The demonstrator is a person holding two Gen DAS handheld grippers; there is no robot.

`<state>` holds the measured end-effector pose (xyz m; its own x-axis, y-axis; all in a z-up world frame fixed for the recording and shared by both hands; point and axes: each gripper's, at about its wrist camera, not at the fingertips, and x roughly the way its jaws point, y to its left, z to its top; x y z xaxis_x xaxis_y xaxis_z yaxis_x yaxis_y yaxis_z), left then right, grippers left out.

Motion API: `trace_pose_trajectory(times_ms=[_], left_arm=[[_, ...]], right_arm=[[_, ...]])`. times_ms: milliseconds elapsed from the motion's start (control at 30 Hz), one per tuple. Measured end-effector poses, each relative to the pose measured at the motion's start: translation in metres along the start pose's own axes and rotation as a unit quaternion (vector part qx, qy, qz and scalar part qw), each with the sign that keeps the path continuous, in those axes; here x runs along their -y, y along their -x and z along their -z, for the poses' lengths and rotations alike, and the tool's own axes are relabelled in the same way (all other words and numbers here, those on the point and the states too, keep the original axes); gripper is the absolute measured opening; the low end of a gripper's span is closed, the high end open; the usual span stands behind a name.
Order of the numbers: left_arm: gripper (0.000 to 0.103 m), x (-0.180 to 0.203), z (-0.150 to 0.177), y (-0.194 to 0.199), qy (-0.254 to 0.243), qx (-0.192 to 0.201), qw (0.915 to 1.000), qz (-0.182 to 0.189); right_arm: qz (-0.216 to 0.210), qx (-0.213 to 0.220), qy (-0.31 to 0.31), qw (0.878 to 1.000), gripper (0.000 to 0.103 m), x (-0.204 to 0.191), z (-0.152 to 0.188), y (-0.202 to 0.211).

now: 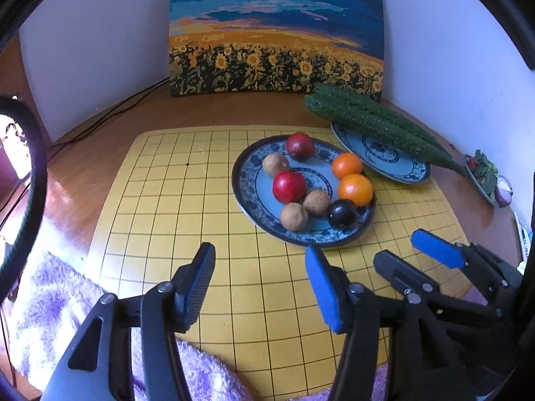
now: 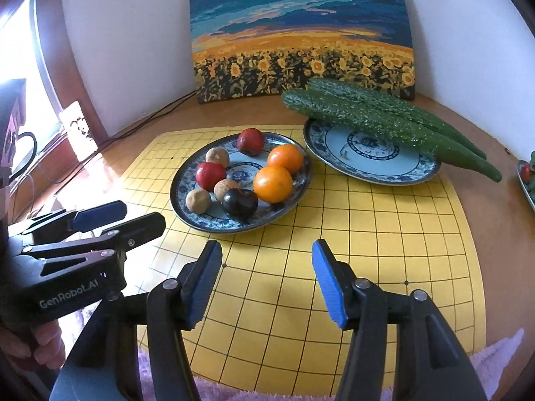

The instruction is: Organize fruits

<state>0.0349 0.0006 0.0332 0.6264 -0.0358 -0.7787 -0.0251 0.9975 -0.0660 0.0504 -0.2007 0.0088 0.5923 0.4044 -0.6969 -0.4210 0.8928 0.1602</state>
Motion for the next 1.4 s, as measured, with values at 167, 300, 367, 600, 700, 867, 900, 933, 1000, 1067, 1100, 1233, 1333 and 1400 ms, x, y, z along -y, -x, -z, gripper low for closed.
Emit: trace_pose_trajectory(times_ms=[167, 300, 367, 600, 700, 867, 900, 933, 1000, 1067, 1100, 1233, 1333, 1400], left_arm=[[0.06, -0.0005, 0.0049, -0.0027, 0.004, -0.009, 0.9999, -0.003], [0.06, -0.0013, 0.006, -0.0023, 0.005, -0.012, 0.9999, -0.004], [0.06, -0.0017, 0.0058, -0.0023, 0.006, -0.012, 0.9999, -0.004], [0.06, -0.0003, 0.0054, -0.0003, 0.004, -0.01, 0.9999, -0.004], [0.06, 0.0016, 0.0058, 0.0, 0.003, -0.011, 0.9999, -0.003], [0.06, 0.0033, 0.0055, 0.0012, 0.0, -0.011, 0.9999, -0.002], [0.06, 0.0034, 0.0057, 0.0013, 0.0, -0.01, 0.9999, -0.002], [0.06, 0.0036, 0.0059, 0.0015, 0.0, -0.01, 0.9999, -0.002], [0.06, 0.0034, 0.0056, 0.0012, 0.0, -0.01, 0.9999, -0.002], [0.06, 0.0031, 0.0054, 0.001, 0.001, -0.011, 0.9999, -0.002], [0.06, 0.0032, 0.0054, 0.0011, 0.001, -0.011, 0.9999, -0.002], [0.06, 0.0031, 0.0056, 0.0009, 0.001, -0.011, 0.9999, -0.002], [0.06, 0.0029, 0.0054, 0.001, 0.001, -0.011, 0.9999, -0.002], [0.06, 0.003, 0.0054, 0.001, 0.001, -0.011, 0.9999, -0.002]], right_arm=[[0.001, 0.002, -0.004, 1.0, 0.057, 0.0016, 0.0022, 0.0018], [0.0, 0.0, -0.004, 1.0, 0.057, 0.0016, 0.003, 0.0021], [0.0, 0.0, -0.002, 1.0, 0.057, 0.001, 0.0025, 0.0022], [-0.001, 0.001, -0.003, 1.0, 0.057, 0.0001, 0.0023, 0.0031], [-0.001, 0.002, -0.004, 1.0, 0.057, -0.0002, 0.0022, 0.0035], [-0.001, 0.004, -0.005, 1.0, 0.057, 0.001, 0.0013, 0.0049], [-0.001, 0.004, -0.005, 1.0, 0.057, 0.0014, 0.0013, 0.0051], [-0.001, 0.004, -0.006, 1.0, 0.057, 0.0017, 0.0013, 0.005], [-0.001, 0.004, -0.006, 1.0, 0.057, 0.0021, 0.0016, 0.005], [-0.002, 0.004, -0.006, 1.0, 0.057, 0.0017, 0.002, 0.005], [-0.002, 0.004, -0.005, 1.0, 0.057, 0.0015, 0.0019, 0.0051], [-0.002, 0.004, -0.005, 1.0, 0.057, 0.001, 0.0021, 0.005], [-0.001, 0.003, -0.006, 1.0, 0.057, 0.0006, 0.0021, 0.0044], [-0.001, 0.003, -0.006, 1.0, 0.057, 0.0005, 0.0023, 0.0043]])
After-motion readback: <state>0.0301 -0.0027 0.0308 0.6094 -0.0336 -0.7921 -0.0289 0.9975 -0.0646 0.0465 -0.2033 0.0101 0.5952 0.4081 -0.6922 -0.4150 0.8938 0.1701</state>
